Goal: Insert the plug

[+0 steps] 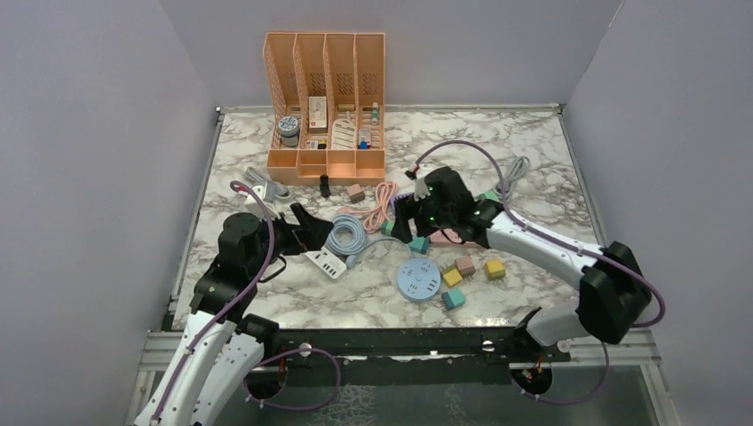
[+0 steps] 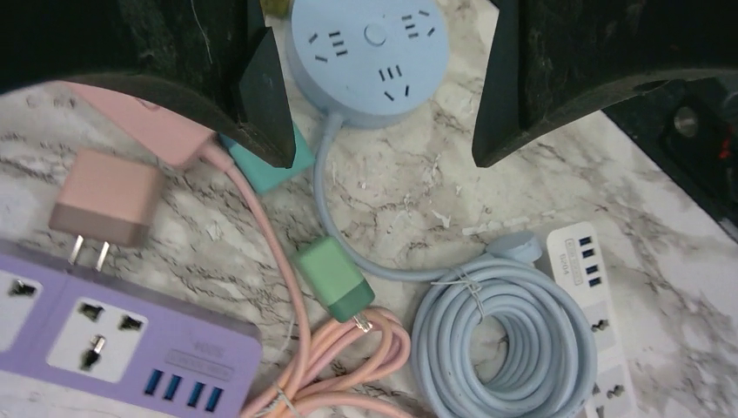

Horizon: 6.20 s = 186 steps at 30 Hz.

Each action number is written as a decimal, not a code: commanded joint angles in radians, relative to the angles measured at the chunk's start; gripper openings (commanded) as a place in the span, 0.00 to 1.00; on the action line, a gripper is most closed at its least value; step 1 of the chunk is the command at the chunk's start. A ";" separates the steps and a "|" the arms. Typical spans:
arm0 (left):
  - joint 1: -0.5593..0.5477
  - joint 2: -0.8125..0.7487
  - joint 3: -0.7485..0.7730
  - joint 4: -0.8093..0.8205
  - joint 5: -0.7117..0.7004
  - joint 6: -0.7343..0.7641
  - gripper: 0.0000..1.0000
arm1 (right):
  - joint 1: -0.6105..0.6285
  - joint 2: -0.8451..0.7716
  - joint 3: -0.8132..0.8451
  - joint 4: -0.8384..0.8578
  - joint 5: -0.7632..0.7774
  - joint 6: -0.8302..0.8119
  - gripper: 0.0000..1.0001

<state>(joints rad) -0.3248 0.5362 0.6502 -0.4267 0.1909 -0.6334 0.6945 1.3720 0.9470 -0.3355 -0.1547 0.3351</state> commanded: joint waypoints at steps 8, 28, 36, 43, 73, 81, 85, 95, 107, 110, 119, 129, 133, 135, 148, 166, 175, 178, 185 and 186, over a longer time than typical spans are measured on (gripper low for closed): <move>-0.003 -0.012 -0.096 0.141 -0.044 -0.019 1.00 | 0.067 0.301 0.144 0.125 0.123 -0.247 0.72; -0.003 0.061 -0.108 0.205 0.041 -0.035 1.00 | 0.068 0.469 0.264 0.089 0.050 -0.431 0.34; -0.003 0.074 -0.101 0.196 0.091 -0.032 1.00 | 0.068 0.471 0.271 0.067 0.031 -0.421 0.47; -0.003 0.077 -0.094 0.172 0.099 -0.027 0.99 | 0.068 0.496 0.276 0.050 0.105 -0.405 0.41; -0.055 0.168 -0.017 0.316 0.636 -0.099 0.86 | 0.068 -0.126 0.087 0.195 -0.623 0.178 0.28; -0.160 0.157 -0.013 0.440 0.659 -0.168 0.69 | 0.068 -0.158 0.043 0.286 -0.786 0.266 0.27; -0.183 0.164 -0.015 0.465 0.639 -0.195 0.61 | 0.068 -0.157 0.048 0.297 -0.828 0.279 0.27; -0.226 0.177 -0.026 0.517 0.638 -0.221 0.45 | 0.068 -0.156 0.043 0.341 -0.851 0.329 0.27; -0.255 0.178 -0.015 0.536 0.615 -0.233 0.00 | 0.068 -0.226 -0.021 0.408 -0.678 0.431 0.66; -0.255 0.170 -0.005 0.558 0.574 -0.276 0.00 | 0.068 -0.288 -0.090 0.481 -0.577 0.502 0.77; -0.256 0.170 0.048 0.671 0.434 -0.470 0.00 | 0.068 -0.379 -0.301 0.927 -0.413 0.788 0.75; -0.257 0.191 0.072 0.681 0.370 -0.552 0.00 | 0.068 -0.259 -0.208 1.040 -0.359 0.847 0.62; -0.257 0.190 0.064 0.683 0.350 -0.555 0.00 | 0.068 -0.216 -0.201 1.093 -0.382 0.896 0.55; -0.257 0.180 0.055 0.682 0.330 -0.557 0.00 | 0.068 -0.206 -0.208 1.112 -0.397 0.919 0.53; -0.257 0.171 0.027 0.687 0.268 -0.552 0.00 | 0.068 -0.204 -0.233 1.049 -0.422 0.911 0.39; -0.257 0.157 -0.008 0.614 0.245 -0.497 0.08 | 0.068 -0.127 -0.088 0.842 -0.474 0.751 0.19; -0.256 0.068 0.085 0.188 0.025 -0.255 0.80 | 0.025 -0.091 0.176 0.164 -0.395 0.093 0.01; -0.255 0.032 0.101 0.079 -0.041 -0.183 0.84 | 0.021 -0.079 0.268 -0.036 -0.323 -0.203 0.01; -0.255 -0.030 0.083 -0.043 -0.128 -0.080 0.84 | 0.020 0.002 0.480 -0.451 -0.033 -0.654 0.01; -0.256 -0.032 0.080 -0.056 -0.139 -0.071 0.84 | 0.020 0.024 0.502 -0.496 0.008 -0.675 0.01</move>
<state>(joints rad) -0.5781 0.5205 0.7219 -0.3725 0.1448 -0.8021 0.7162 1.3315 1.3525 -0.5198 -0.3614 -0.0372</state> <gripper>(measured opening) 0.840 0.300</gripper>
